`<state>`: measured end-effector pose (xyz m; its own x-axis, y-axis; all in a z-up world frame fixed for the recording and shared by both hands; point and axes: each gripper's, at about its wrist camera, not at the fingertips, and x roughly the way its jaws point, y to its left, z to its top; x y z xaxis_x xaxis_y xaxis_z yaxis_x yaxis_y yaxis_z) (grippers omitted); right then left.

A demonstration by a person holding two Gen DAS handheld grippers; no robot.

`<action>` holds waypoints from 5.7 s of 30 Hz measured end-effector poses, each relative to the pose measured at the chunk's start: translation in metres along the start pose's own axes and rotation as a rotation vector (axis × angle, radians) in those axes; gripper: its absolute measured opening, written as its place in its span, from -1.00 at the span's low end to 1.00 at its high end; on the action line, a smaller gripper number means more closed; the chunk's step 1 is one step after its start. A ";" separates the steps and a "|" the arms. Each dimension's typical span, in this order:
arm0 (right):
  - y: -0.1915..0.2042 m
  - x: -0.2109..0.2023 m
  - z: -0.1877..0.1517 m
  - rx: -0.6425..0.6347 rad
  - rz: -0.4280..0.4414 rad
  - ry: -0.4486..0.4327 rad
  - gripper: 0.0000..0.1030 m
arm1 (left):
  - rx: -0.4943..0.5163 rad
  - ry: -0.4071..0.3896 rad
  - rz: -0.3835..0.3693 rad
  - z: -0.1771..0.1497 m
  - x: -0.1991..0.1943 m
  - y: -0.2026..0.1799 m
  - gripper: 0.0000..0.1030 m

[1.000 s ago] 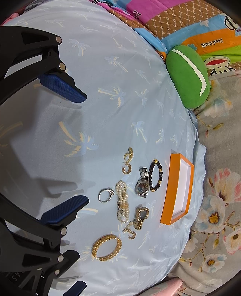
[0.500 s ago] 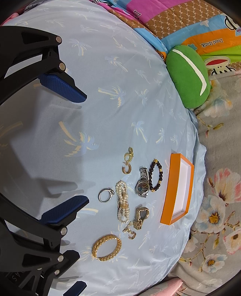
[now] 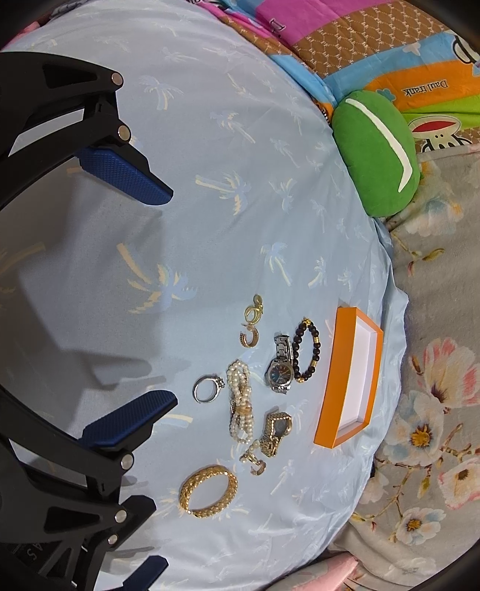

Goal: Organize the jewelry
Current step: 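Lower the right tool onto the gold cuff bangle and close it, then grasp the pearl strand bracelet with the left tool while the right tool holds the bangle, then carry the pearl bracelet and gold bangle over the orange box with both tools, then open the left tool to drop the pearl bracelet while the right tool releases the bangle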

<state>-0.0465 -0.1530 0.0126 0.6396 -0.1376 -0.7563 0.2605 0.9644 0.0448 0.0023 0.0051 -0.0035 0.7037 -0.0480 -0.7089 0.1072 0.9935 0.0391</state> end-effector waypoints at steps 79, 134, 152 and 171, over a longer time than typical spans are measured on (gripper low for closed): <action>-0.022 0.023 0.022 0.035 0.107 0.027 0.10 | 0.376 0.042 -0.465 0.056 0.051 -0.052 -0.68; 0.029 0.249 0.314 -0.088 0.150 0.047 0.10 | 0.161 -0.001 -0.236 0.305 0.253 -0.083 -0.67; 0.034 0.251 0.309 -0.140 0.074 0.019 0.12 | 0.153 0.023 -0.170 0.296 0.254 -0.077 -0.14; 0.015 0.153 0.258 -0.164 0.178 -0.113 0.29 | -0.021 -0.095 -0.262 0.275 0.167 -0.016 0.31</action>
<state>0.2418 -0.2179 0.0664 0.7439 0.0216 -0.6680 0.0221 0.9981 0.0568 0.3112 -0.0478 0.0716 0.7168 -0.3119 -0.6237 0.2802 0.9478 -0.1519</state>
